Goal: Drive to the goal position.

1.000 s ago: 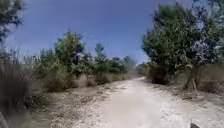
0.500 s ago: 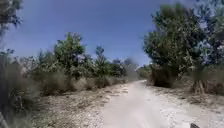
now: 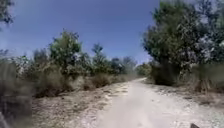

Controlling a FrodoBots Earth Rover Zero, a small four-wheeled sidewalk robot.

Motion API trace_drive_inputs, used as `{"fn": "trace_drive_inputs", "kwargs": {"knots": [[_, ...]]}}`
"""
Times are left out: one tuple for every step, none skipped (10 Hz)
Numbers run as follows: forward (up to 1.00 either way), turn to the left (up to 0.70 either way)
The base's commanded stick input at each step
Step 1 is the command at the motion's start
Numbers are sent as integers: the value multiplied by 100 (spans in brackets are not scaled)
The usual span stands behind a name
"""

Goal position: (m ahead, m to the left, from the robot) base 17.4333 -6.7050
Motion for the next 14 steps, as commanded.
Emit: {"fn": "trace_drive_inputs", "kwargs": {"knots": [[45,2],[45,2],[45,2],[45,2],[45,2],[45,2],[45,2],[45,2],[45,2],[45,2],[45,2],[45,2],[45,2],[45,2]]}}
